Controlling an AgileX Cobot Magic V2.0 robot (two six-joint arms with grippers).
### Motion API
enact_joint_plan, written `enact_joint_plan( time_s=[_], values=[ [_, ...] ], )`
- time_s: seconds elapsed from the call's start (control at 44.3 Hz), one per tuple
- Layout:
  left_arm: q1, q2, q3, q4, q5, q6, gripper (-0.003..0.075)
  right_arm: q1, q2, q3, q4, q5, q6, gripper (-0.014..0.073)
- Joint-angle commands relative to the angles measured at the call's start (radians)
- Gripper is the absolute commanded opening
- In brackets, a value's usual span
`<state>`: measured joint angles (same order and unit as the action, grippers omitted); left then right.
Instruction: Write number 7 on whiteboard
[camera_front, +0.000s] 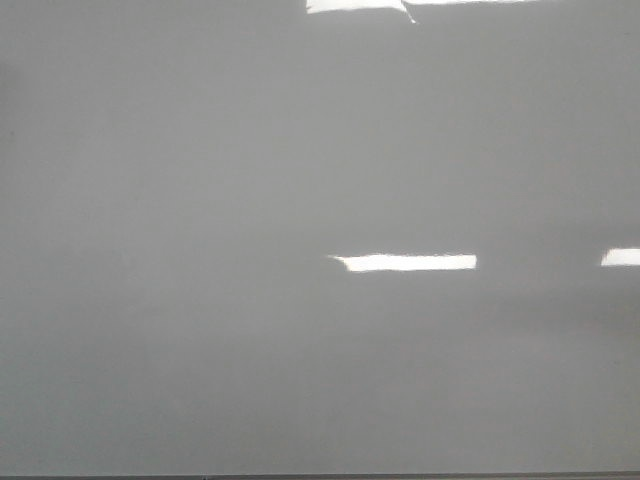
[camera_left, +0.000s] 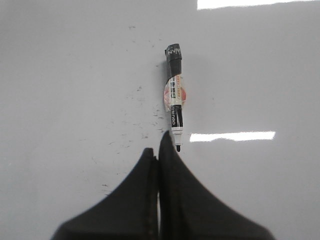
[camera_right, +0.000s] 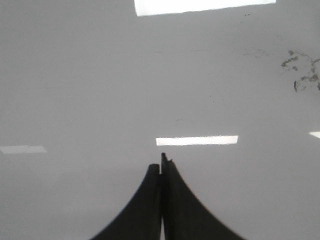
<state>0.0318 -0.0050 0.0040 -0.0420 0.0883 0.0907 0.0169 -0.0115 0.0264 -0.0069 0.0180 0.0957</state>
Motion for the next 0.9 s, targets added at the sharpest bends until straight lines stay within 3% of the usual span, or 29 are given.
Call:
enact_joint_plan(
  time_s=[0.0,0.745,0.881],
  values=[
    [-0.002,-0.014,0.005,-0.01,-0.088,-0.002,-0.002,-0.005,-0.018,-0.004,0.001,-0.071,-0.004,-0.0069],
    [-0.002,-0.014,0.005,-0.01,-0.088,-0.002,-0.002,-0.005,-0.018,-0.004,0.001,-0.071,-0.004,-0.0069],
    [-0.002,-0.014,0.005,-0.048,-0.138,-0.002,-0.002,-0.005,-0.018,-0.009,0.001,-0.094,-0.004,-0.0069]
  ],
)
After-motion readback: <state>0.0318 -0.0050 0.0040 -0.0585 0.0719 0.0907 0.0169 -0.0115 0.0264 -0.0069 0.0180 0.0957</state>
